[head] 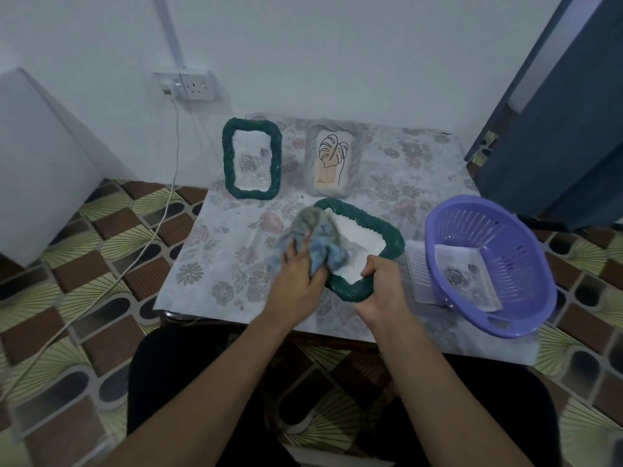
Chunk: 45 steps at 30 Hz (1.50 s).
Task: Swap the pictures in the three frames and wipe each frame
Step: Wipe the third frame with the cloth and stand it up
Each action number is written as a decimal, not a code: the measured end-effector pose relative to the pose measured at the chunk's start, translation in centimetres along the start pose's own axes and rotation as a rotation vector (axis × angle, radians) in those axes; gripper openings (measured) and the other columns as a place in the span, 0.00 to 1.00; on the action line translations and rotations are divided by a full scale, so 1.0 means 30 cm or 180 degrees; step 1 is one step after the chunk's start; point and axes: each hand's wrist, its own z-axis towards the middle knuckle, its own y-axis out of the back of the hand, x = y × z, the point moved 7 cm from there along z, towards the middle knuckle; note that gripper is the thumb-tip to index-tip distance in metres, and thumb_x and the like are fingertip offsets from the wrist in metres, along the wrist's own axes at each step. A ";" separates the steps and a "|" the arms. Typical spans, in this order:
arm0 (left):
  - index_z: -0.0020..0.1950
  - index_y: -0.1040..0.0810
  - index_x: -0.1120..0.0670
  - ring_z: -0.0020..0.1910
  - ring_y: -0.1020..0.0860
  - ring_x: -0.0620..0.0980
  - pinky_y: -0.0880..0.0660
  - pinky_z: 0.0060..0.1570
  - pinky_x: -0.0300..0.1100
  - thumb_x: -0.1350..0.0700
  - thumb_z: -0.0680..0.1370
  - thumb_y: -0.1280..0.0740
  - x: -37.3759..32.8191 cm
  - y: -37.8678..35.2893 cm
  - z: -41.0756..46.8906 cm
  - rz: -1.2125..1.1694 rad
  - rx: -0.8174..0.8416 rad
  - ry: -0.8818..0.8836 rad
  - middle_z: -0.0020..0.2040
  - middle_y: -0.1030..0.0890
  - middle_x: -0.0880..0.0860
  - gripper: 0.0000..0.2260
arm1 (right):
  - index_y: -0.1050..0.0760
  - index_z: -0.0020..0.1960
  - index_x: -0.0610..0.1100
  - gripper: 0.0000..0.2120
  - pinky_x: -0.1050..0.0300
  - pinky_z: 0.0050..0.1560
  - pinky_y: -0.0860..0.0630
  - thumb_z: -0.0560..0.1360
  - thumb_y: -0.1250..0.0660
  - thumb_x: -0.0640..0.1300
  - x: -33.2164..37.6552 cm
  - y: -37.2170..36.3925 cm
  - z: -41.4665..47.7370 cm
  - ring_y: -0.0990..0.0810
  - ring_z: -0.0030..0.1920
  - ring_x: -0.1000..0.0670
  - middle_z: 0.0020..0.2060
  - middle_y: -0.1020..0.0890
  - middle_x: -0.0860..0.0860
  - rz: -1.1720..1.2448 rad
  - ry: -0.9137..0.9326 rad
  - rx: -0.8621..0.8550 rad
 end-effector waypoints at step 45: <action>0.70 0.31 0.60 0.69 0.33 0.68 0.33 0.66 0.57 0.52 0.85 0.47 0.062 0.157 0.077 -0.0047 -0.0472 0.0196 0.68 0.30 0.65 0.18 | 0.25 0.48 0.38 0.25 0.40 0.62 0.28 0.55 0.50 0.30 -0.017 0.021 -0.023 0.21 0.51 0.39 0.48 0.19 0.44 -0.0232 -0.0213 0.0239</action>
